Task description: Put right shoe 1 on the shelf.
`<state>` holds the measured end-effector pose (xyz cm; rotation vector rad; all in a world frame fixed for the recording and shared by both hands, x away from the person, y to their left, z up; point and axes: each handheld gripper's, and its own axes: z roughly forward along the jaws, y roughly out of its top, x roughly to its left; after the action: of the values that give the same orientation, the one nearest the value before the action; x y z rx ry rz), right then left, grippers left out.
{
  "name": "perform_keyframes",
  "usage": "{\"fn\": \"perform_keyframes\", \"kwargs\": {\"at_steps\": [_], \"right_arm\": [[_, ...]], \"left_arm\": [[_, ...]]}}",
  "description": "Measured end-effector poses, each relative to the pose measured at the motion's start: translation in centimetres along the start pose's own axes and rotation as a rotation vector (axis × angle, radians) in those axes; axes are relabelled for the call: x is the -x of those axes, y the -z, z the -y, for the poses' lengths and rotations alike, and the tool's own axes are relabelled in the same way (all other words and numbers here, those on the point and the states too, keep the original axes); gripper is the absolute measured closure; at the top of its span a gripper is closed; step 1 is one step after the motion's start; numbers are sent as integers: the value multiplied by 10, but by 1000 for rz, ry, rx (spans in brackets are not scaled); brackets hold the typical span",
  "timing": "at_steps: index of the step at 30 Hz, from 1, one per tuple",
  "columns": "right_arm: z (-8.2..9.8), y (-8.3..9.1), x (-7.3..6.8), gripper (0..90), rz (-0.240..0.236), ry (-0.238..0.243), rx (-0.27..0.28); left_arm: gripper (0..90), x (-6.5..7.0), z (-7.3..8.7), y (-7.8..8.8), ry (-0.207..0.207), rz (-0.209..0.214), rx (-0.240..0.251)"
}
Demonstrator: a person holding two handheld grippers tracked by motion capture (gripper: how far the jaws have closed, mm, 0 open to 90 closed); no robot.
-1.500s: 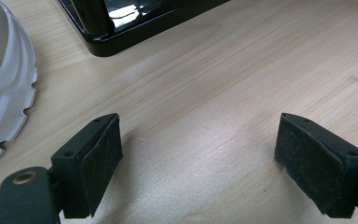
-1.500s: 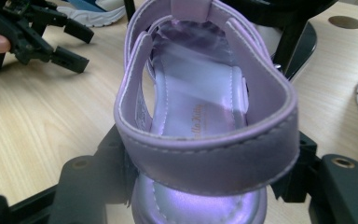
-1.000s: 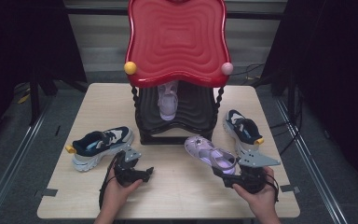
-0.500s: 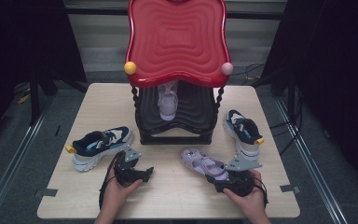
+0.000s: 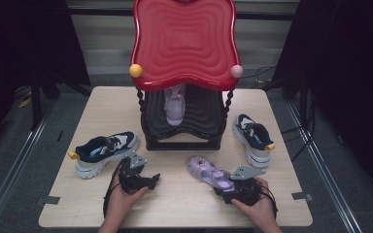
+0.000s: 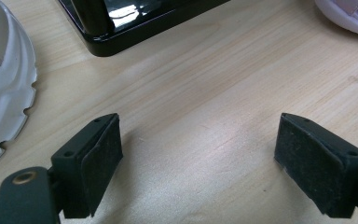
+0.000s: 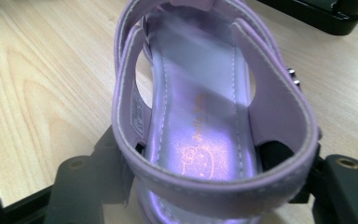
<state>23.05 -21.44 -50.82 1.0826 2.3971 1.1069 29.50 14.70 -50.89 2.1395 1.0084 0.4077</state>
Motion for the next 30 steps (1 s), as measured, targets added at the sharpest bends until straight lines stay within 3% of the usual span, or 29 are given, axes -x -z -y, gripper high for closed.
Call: {"fn": "perform_keyframes", "kwargs": {"at_steps": [9, 11, 12, 13, 24, 30], "right_arm": [[-5, -8, 2, 192, -9, 34, -21], [-6, -8, 2, 228, -12, 38, -21], [-5, -7, 1, 347, -9, 40, -12], [-4, -6, 2, 355, -11, 35, 0], [-3, -4, -1, 359, -1, 29, 0], [0, -1, -5, 332, -22, 31, 0]], "left_arm": [[145, 0, 0, 0, 0, 0, 0], [144, 0, 0, 0, 0, 1, 0], [144, 0, 0, 0, -1, 0, -1], [144, 0, 0, 0, 0, 0, 0], [144, 0, 0, 0, 0, 0, 0], [144, 0, 0, 0, 0, 0, 0]]}}
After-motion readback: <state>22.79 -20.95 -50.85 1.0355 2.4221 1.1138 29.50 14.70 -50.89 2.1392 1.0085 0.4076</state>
